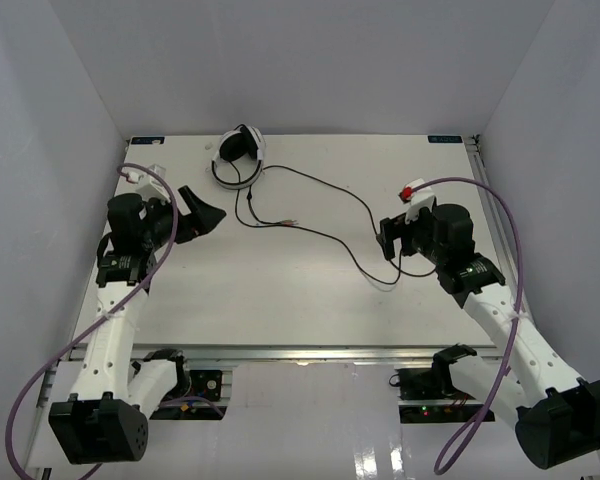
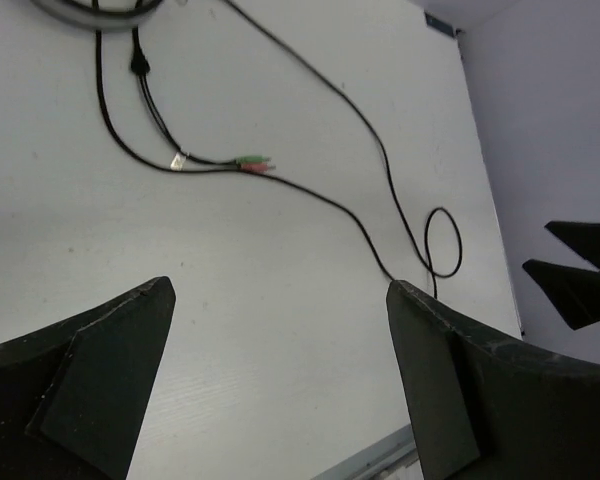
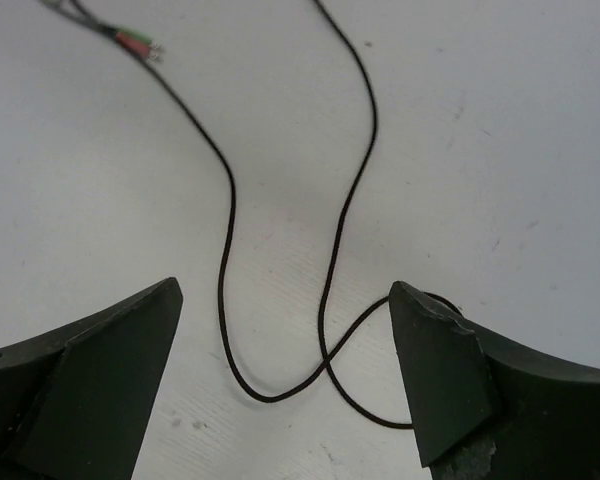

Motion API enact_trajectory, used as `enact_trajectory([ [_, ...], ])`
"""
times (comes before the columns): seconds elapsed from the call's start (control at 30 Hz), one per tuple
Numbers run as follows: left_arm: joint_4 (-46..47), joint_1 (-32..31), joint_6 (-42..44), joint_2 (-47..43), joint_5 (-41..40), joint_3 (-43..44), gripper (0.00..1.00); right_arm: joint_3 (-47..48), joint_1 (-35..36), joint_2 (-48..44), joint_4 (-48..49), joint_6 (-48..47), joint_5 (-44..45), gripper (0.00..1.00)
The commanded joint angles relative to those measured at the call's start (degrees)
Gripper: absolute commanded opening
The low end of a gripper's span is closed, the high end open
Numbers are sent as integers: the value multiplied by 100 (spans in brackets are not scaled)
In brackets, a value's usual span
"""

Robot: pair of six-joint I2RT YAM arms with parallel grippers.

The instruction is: Wrap the headphones

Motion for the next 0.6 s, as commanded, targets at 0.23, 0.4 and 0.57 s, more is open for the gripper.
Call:
enact_trajectory([
  [0.23, -324, 22, -463, 2075, -822, 141, 98, 445, -310, 1648, -1165, -3350, -5112, 96],
  [0.4, -887, 35, -1172, 3601, -1358, 1636, 98, 561, -885, 2278, -1144, -3242, -5487, 100],
  [0.57, -1473, 8, -1867, 5081, -1689, 3029, 97, 453, -1126, 2316, -1086, -3143, -5477, 100],
])
